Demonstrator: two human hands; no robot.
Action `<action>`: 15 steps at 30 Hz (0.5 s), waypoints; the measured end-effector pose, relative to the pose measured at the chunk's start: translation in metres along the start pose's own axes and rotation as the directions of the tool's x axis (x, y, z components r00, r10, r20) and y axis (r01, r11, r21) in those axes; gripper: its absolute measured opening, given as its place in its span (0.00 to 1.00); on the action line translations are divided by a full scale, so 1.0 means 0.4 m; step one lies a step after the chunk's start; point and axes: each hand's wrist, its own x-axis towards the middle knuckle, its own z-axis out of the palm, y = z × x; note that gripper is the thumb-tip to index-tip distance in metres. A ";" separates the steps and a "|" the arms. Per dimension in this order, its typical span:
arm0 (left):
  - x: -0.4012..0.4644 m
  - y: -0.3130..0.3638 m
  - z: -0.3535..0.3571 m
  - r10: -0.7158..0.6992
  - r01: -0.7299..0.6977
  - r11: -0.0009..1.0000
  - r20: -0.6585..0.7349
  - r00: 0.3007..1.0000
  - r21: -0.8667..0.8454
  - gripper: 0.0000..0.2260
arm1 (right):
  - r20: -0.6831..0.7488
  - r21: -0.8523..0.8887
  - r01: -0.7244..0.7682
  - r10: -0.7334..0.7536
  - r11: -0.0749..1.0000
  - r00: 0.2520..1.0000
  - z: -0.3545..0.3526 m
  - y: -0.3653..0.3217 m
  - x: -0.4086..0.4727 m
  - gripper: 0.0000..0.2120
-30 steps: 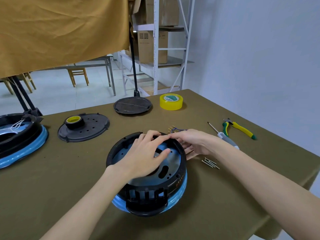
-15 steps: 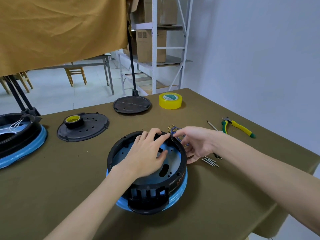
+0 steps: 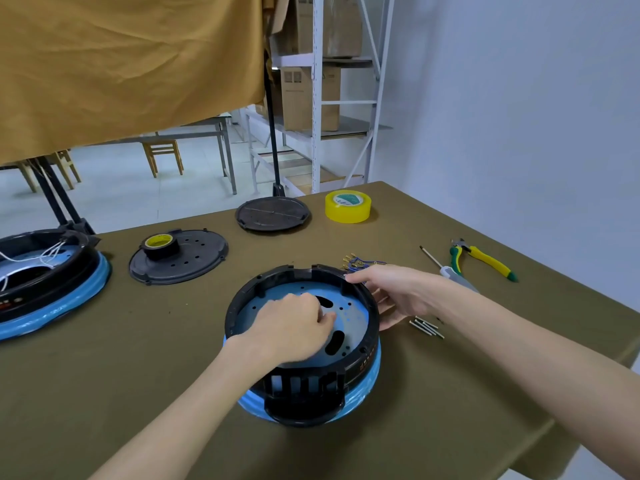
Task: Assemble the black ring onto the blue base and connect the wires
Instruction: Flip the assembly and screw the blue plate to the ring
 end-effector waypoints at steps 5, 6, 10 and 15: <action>0.029 0.038 -0.023 -0.166 0.273 0.897 0.306 0.937 -0.348 0.16 | -0.015 0.011 -0.001 0.001 1.000 1.000 0.001 0.005 0.006 0.19; 0.029 0.042 -0.030 -0.184 0.333 0.839 0.352 0.918 -0.430 0.11 | -0.016 0.016 -0.005 0.005 1.000 1.000 0.000 0.007 0.008 0.20; 0.020 0.042 -0.055 -0.174 0.522 0.576 0.529 0.830 -0.629 0.27 | -0.017 0.025 -0.015 0.016 1.000 1.000 -0.002 0.008 0.017 0.23; 0.013 0.043 -0.046 -0.228 0.550 0.396 0.502 0.834 -0.735 0.22 | 0.037 0.075 -0.020 0.017 0.997 0.999 -0.001 0.001 0.015 0.27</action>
